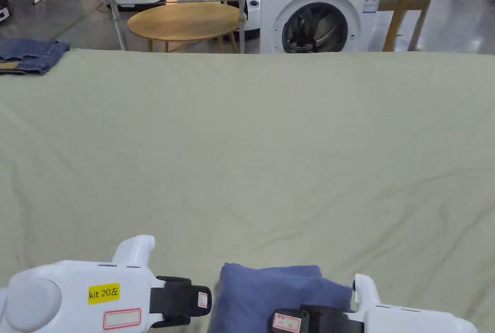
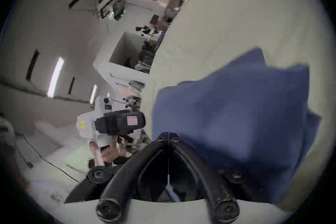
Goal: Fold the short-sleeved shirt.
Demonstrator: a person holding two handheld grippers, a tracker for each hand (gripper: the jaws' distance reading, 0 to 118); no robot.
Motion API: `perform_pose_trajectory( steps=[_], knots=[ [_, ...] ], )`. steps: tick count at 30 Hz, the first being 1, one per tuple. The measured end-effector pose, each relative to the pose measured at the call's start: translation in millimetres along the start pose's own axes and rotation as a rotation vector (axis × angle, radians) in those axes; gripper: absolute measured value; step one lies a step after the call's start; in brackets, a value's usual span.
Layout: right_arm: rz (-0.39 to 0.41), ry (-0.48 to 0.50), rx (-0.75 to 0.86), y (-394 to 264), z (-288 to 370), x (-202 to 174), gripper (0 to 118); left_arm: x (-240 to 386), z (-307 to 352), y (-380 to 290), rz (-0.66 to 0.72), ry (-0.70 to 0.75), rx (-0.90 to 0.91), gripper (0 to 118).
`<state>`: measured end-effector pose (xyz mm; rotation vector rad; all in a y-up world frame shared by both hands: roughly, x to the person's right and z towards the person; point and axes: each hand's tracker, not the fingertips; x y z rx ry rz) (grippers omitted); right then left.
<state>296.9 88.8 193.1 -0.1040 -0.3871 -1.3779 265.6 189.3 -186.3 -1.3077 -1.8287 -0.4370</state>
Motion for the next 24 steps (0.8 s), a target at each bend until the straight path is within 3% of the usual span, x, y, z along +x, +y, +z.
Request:
perform_pose_trajectory(
  steps=[4, 5, 7, 8, 10, 15, 17, 20, 21, 22, 24],
  knots=[
    [-0.1, 0.034, -0.033, 4, 1, 41, 0, -16, -14, 3, 0.022, -0.03, -0.053, 0],
    [-0.137, 0.104, -0.041, 6, 4, 45, 0, -18, -16, 2, 0.022, -0.058, -0.068, 0],
    [-0.14, 0.1, -0.033, 9, 5, 46, 0, -22, -24, 4, 0.036, -0.181, -0.094, 1],
    [-0.135, 0.099, -0.042, 10, 4, 46, 0, -28, -28, 6, 0.069, -0.276, -0.119, 27],
    [-0.128, 0.1, -0.052, 12, 4, 47, 0, -32, -40, 6, 0.12, -0.35, -0.157, 117],
    [-0.149, 0.134, -0.06, 14, 5, 50, 0, -31, -97, 13, 0.113, -0.382, -0.219, 115],
    [-0.155, 0.142, -0.06, 15, 5, 51, 0, -36, -110, 4, 0.095, -0.412, -0.265, 99],
    [-0.157, 0.145, -0.062, 15, 5, 50, 0, -37, -110, 5, 0.108, -0.369, -0.187, 79],
    [-0.161, 0.145, -0.06, 15, 5, 50, 0, -47, -104, 3, 0.103, -0.324, -0.174, 51],
    [-0.165, 0.147, -0.06, 16, 5, 50, 0, -51, -104, 0, 0.102, -0.338, -0.193, 36],
    [-0.168, 0.143, -0.066, 17, 4, 46, 0, -51, -99, -6, 0.104, -0.364, -0.18, 35]
  ],
)
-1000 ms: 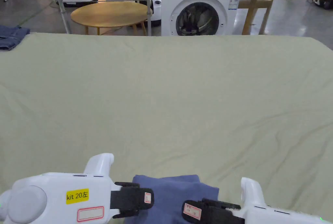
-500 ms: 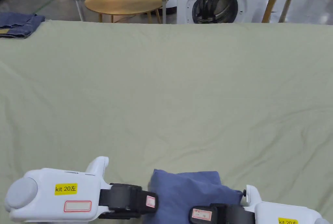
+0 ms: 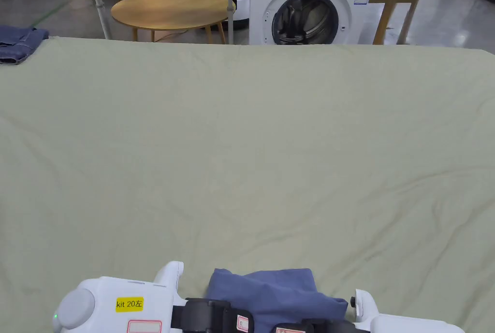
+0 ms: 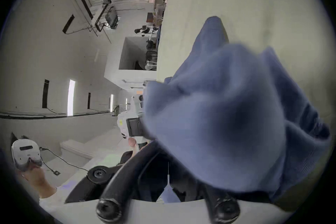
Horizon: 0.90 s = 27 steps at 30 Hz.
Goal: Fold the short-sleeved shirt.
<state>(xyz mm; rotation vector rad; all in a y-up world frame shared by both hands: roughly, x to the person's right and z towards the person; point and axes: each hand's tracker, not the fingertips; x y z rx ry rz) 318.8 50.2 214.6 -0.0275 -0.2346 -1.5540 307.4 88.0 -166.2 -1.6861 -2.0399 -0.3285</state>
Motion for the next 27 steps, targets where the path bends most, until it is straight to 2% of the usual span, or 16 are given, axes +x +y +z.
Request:
perform_pose_trajectory(
  steps=[3, 6, 9, 12, 17, 20, 25, 27],
  knots=[
    [0.045, -0.059, -0.001, -2, -5, -15, 0, 7, 7, 0, 0.0, 0.022, 0.02, 34],
    [0.082, -0.064, -0.003, -6, -11, -35, 0, 7, 27, 5, 0.012, 0.026, 0.029, 34],
    [0.162, -0.091, -0.029, -9, -17, -56, 0, -1, 79, 15, -0.017, 0.111, 0.081, 34],
    [0.218, -0.104, -0.042, -9, -25, -73, 0, -16, 163, 25, -0.04, 0.208, 0.151, 34],
    [0.237, -0.102, -0.031, -6, -39, -84, 0, -41, 298, 59, -0.012, 0.422, 0.248, 34],
    [0.252, -0.105, -0.035, -9, -34, -82, 0, -67, 364, 85, 0.0, 0.488, 0.205, 34],
    [0.256, -0.134, 0.003, 0, -38, -86, 0, -90, 395, 123, 0.058, 0.612, 0.11, 34],
    [0.259, -0.151, 0.008, 2, -38, -87, 0, -95, 395, 133, 0.062, 0.59, 0.082, 34]
  ],
)
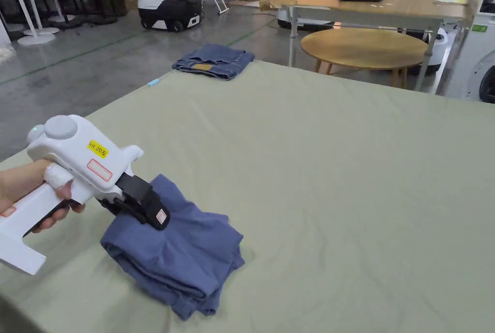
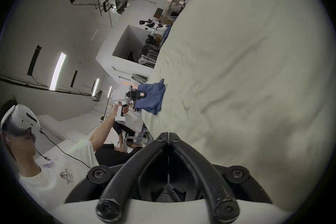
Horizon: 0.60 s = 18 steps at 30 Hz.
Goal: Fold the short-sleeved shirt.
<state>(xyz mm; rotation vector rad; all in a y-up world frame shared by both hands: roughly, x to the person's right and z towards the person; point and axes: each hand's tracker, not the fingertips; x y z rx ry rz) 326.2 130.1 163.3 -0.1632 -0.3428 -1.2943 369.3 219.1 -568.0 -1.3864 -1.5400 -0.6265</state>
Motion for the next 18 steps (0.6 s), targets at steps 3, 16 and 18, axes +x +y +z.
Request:
perform_pose_trajectory(
  steps=[3, 16, 18],
  knots=[
    [0.005, -0.03, -0.003, 2, 1, 0, 0, -2, -7, 11, -0.027, 0.023, -0.019, 34],
    [0.028, -0.032, 0.052, -1, 31, -7, 0, 8, 38, -20, -0.017, 0.14, 0.16, 104],
    [0.039, -0.029, 0.073, -4, 42, -11, 0, 27, 44, -29, -0.05, 0.15, 0.203, 48]
  ],
)
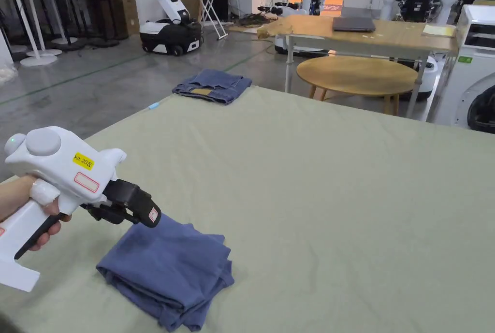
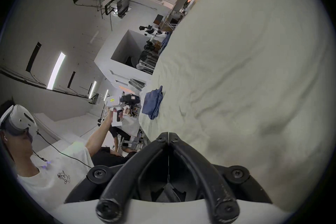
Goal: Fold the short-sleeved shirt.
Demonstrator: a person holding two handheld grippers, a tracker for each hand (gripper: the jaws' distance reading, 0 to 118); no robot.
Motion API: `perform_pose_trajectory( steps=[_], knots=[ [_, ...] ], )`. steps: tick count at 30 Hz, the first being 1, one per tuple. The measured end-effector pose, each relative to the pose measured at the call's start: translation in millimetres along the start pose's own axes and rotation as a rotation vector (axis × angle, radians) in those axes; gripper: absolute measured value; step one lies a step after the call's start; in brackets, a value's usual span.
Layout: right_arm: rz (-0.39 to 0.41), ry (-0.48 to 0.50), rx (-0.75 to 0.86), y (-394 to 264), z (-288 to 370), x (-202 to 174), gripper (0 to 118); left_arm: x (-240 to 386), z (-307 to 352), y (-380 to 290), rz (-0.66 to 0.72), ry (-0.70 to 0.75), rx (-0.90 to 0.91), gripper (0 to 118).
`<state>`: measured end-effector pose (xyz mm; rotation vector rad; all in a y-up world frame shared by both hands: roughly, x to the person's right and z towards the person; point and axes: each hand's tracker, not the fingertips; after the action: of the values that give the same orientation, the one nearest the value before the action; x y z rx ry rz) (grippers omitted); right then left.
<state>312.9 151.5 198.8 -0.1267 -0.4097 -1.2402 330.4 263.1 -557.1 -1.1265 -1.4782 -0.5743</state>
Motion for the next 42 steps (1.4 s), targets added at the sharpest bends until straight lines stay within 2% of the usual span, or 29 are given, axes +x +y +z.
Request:
perform_pose_trajectory(
  steps=[1, 3, 5, 7, 9, 11, 13, 15, 19, 21, 22, 24, 29, 41, 42],
  knots=[
    [0.007, 0.004, 0.016, -1, 7, -2, 0, 10, 4, -3, -0.01, -0.02, 0.042, 0],
    [0.027, 0.011, 0.042, -3, 20, -7, 0, 40, 6, -12, -0.043, 0.024, 0.115, 0],
    [0.057, -0.001, 0.07, -3, 33, -14, 0, 81, 1, -22, -0.067, -0.035, 0.167, 0],
    [0.101, -0.032, 0.119, -2, 46, -25, 0, 137, -9, -37, -0.128, -0.096, 0.224, 0],
    [0.151, -0.083, 0.193, 1, 57, -39, 0, 188, -13, -49, -0.194, -0.048, 0.283, 0],
    [0.239, -0.2, 0.276, 6, 67, -60, 0, 259, -23, -69, -0.25, -0.029, 0.382, 0],
    [0.358, -0.366, 0.363, 11, 71, -85, 0, 307, -37, -86, -0.171, -0.095, 0.462, 0],
    [0.472, -0.542, 0.46, 12, 72, -109, 0, 352, -43, -100, -0.155, -0.158, 0.57, 0],
    [0.689, -0.875, 0.663, 7, 63, -140, 0, 442, -41, -129, -0.28, 0.008, 0.733, 0],
    [0.794, -0.989, 0.748, 3, 58, -151, 0, 473, -37, -144, -0.326, 0.111, 0.84, 0],
    [0.817, -1.031, 0.784, 2, 57, -155, 0, 482, -34, -150, -0.333, 0.138, 0.874, 0],
    [0.825, -1.04, 0.851, 0, 59, -160, 0, 498, -29, -161, -0.344, 0.132, 0.949, 0],
    [0.843, -1.011, 0.888, -2, 70, -174, 0, 506, -24, -165, -0.356, 0.135, 0.939, 0],
    [0.833, -1.002, 0.884, 0, 80, -177, 0, 503, -17, -153, -0.338, 0.132, 0.942, 0],
    [0.831, -1.004, 0.883, 1, 81, -178, 3, 504, -17, -153, -0.339, 0.143, 0.946, 0]
  ],
)
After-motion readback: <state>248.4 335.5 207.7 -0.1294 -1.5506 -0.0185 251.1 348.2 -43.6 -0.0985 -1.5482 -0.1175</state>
